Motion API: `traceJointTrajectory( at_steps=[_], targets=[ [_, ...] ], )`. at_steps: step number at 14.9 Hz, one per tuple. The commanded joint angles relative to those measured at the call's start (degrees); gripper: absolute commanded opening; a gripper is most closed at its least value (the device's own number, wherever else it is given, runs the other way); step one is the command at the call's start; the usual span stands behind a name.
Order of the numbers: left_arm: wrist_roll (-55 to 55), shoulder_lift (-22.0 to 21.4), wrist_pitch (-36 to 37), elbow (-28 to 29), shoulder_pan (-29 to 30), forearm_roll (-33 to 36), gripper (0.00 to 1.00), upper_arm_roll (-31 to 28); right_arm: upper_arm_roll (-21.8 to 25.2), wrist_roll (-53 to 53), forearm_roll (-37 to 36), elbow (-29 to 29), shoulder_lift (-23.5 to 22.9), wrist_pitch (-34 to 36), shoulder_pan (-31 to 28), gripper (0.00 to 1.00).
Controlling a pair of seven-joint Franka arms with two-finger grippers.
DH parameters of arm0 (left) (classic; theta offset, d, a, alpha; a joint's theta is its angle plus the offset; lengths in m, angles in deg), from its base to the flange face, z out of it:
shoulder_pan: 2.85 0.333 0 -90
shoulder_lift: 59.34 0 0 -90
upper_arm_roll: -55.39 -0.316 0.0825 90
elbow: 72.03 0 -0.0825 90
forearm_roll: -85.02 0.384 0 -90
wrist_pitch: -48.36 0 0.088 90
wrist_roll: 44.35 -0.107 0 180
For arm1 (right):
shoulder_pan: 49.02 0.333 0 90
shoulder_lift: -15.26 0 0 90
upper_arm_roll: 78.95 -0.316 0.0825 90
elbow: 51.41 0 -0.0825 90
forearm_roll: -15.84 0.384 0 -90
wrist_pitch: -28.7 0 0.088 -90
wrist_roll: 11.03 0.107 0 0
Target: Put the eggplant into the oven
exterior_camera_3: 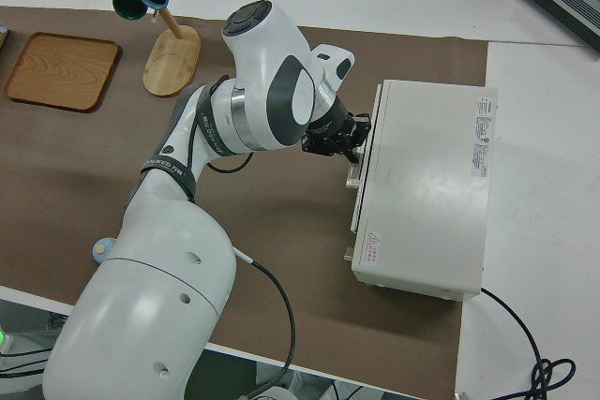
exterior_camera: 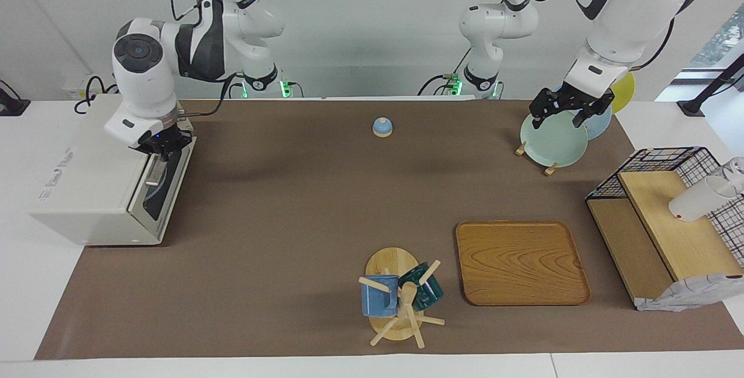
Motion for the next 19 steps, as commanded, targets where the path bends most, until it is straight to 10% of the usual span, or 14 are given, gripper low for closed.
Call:
traceJointTrajectory(
  at_steps=[1,5,10,11,19],
  targets=[
    [0.2,-0.2,0.0,0.0,-0.2,-0.4,1.0,-0.4,-1.0,-0.9,6.3,-12.3,-1.3,12.0,-0.2,0.04],
    [0.2,-0.2,0.0,0.0,-0.2,-0.4,1.0,-0.4,-1.0,1.1,14.3,-23.1,-1.4,22.1,-0.1,0.12],
    [0.2,-0.2,0.0,0.0,-0.2,-0.4,1.0,-0.4,-1.0,6.1,14.5,-22.9,-1.3,23.1,-0.7,0.21],
    [0.2,-0.2,0.0,0.0,-0.2,-0.4,1.0,-0.4,-1.0,6.4,14.5,-22.6,-1.1,22.7,-0.7,0.97],
    [0.2,-0.2,0.0,0.0,-0.2,-0.4,1.0,-0.4,-0.5,6.8,15.2,-25.1,-2.8,23.3,-0.9,1.0]
  ],
)
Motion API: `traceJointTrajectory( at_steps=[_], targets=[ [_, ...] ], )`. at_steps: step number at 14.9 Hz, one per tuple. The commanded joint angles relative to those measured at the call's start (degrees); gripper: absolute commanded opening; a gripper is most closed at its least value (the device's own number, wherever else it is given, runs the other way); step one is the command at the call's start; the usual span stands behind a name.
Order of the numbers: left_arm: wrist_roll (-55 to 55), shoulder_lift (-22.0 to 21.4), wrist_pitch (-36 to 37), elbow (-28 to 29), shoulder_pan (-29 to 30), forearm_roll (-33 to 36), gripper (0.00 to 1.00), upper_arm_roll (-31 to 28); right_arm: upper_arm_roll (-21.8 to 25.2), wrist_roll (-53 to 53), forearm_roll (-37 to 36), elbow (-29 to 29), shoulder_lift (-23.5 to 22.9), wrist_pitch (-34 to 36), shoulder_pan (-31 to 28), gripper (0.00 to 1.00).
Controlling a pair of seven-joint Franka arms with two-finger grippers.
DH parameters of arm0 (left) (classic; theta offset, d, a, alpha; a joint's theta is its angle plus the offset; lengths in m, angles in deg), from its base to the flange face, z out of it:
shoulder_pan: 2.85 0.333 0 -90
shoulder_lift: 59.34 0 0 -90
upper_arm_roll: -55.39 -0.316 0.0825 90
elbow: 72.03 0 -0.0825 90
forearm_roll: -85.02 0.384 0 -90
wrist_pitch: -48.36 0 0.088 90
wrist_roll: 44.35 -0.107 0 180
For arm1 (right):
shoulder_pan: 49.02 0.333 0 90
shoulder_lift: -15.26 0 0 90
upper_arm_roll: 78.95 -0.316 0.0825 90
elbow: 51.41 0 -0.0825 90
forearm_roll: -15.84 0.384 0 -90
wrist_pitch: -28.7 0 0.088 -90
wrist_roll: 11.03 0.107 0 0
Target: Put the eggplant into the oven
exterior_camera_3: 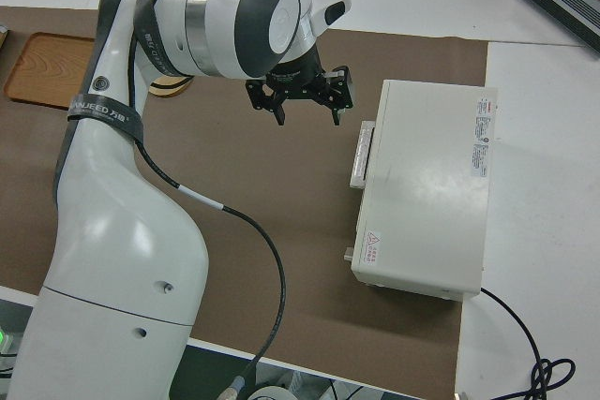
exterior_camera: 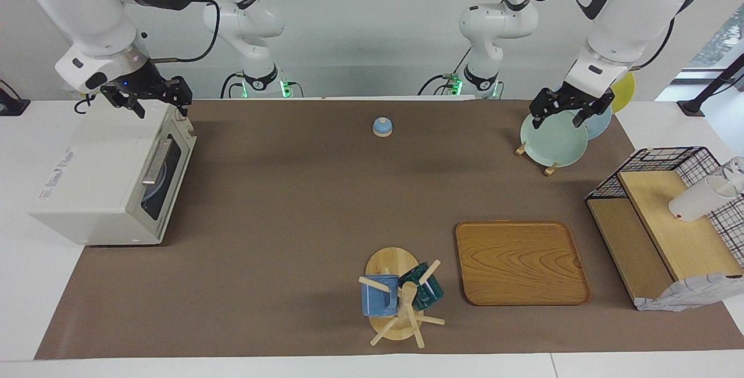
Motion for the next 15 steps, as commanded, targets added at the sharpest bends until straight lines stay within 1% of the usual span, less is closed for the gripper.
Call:
traceJointTrajectory(
  at_steps=[1,2,3,4,5,12,15],
  targets=[
    [0.2,-0.2,0.0,0.0,-0.2,-0.4,1.0,-0.4,0.0,0.7,1.7,-2.4,-0.5,0.3,-0.5,1.0],
    [0.2,-0.2,0.0,0.0,-0.2,-0.4,1.0,-0.4,0.1,0.7,2.0,-2.3,-0.3,0.4,-0.3,1.0],
    [0.2,-0.2,0.0,0.0,-0.2,-0.4,1.0,-0.4,1.4,0.7,2.3,-2.0,-0.3,0.4,1.1,1.0],
    [0.2,-0.2,0.0,0.0,-0.2,-0.4,1.0,-0.4,4.0,0.7,2.3,-1.9,-0.1,0.4,3.5,1.0],
    [0.2,-0.2,0.0,0.0,-0.2,-0.4,1.0,-0.4,5.1,0.7,2.4,-1.8,-0.1,0.4,4.0,1.0],
    [0.2,-0.2,0.0,0.0,-0.2,-0.4,1.0,-0.4,5.4,2.9,4.1,-2.1,-0.3,0.2,3.7,1.0],
    [0.2,-0.2,0.0,0.0,-0.2,-0.4,1.0,-0.4,5.6,3.0,4.0,0.3,1.9,0.4,3.8,1.0]
  ],
)
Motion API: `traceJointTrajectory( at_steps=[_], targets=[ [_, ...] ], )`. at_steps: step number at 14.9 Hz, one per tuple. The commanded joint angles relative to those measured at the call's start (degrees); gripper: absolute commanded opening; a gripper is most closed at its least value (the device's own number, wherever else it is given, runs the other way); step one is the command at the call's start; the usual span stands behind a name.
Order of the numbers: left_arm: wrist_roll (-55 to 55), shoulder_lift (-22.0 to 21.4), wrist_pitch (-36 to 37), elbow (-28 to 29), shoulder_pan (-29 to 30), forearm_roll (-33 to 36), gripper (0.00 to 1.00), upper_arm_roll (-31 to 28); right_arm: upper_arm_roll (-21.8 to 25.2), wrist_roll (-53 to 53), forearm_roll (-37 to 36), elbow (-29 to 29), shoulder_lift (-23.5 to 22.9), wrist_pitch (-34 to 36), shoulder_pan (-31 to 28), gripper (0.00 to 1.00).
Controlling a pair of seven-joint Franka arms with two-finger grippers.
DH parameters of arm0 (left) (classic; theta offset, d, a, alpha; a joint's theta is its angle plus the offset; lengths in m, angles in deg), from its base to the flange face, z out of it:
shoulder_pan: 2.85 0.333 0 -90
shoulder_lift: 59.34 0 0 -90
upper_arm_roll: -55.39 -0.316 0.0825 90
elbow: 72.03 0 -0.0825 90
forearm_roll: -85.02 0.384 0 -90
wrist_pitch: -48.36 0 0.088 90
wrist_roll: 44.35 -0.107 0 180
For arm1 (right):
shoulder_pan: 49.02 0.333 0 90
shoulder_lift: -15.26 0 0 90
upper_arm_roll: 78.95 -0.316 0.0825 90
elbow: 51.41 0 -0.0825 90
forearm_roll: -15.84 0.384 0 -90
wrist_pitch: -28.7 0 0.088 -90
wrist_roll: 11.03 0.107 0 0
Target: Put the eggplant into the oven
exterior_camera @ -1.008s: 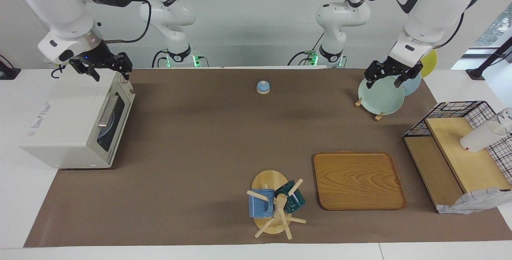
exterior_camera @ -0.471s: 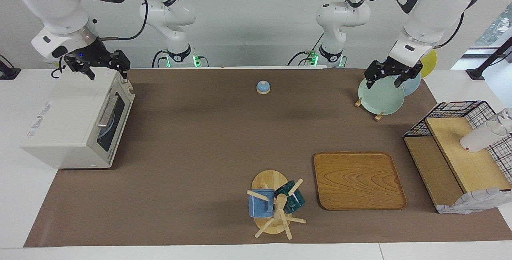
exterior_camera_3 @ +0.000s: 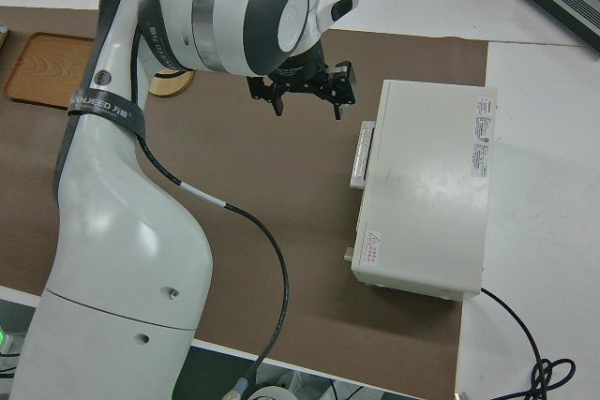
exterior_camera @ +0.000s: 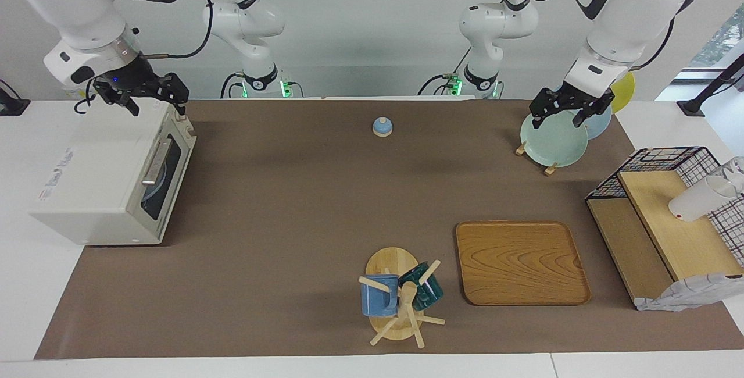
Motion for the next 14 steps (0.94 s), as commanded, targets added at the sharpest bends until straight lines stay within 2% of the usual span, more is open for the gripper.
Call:
traceJointTrajectory(
  at_steps=[1,14],
  targets=[
    [0.2,-0.2,0.0,0.0,-0.2,-0.4,1.0,-0.4,0.7,0.8,1.6,1.5,1.8,0.1,0.2,1.0],
    [0.2,-0.2,0.0,0.0,-0.2,-0.4,1.0,-0.4,0.7,0.8,1.3,1.5,1.9,-1.0,0.0,1.0]
  ],
)
